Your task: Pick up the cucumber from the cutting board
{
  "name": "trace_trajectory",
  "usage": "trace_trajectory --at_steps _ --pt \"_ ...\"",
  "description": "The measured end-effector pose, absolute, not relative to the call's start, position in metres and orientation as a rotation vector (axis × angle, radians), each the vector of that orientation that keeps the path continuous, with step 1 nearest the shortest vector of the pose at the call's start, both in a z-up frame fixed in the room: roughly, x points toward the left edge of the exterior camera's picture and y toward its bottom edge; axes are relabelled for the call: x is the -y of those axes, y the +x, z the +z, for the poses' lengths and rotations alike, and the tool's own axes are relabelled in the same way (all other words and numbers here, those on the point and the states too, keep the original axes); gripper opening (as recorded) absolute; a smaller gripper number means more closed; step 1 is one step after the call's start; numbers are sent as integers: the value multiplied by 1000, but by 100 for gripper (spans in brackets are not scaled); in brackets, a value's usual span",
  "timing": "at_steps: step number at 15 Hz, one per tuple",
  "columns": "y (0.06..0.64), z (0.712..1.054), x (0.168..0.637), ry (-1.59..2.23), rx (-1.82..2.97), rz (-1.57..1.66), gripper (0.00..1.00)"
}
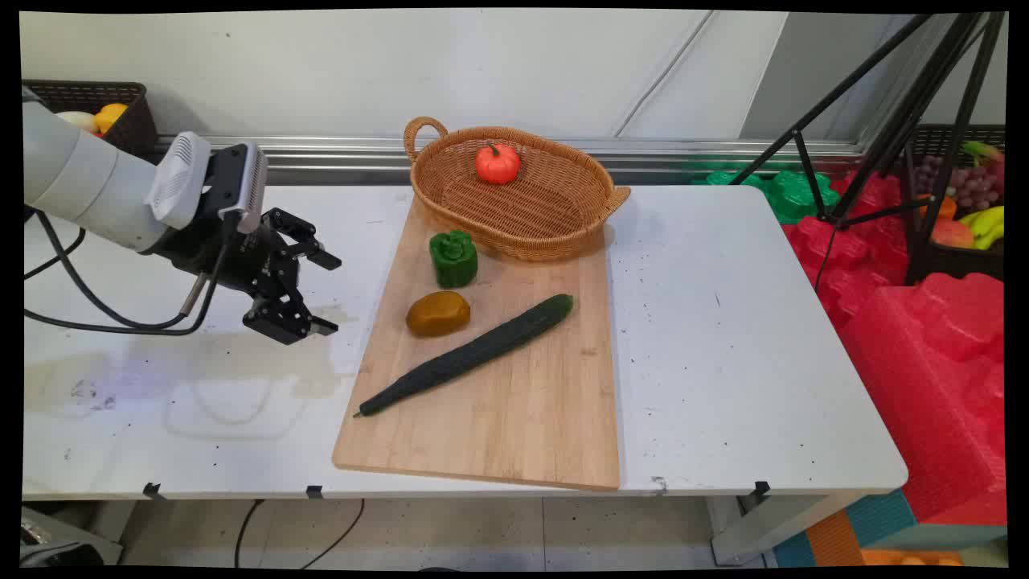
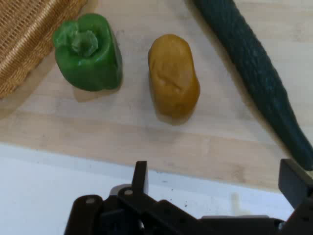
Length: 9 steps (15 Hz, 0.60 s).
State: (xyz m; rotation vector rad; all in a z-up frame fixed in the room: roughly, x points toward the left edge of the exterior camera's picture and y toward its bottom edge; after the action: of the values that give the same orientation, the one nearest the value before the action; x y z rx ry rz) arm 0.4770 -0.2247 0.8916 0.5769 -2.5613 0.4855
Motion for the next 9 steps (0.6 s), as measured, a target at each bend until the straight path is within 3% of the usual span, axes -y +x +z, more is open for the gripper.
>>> trace_trajectory --at_steps 9 --pt "441 904 224 592 2452 478 100"
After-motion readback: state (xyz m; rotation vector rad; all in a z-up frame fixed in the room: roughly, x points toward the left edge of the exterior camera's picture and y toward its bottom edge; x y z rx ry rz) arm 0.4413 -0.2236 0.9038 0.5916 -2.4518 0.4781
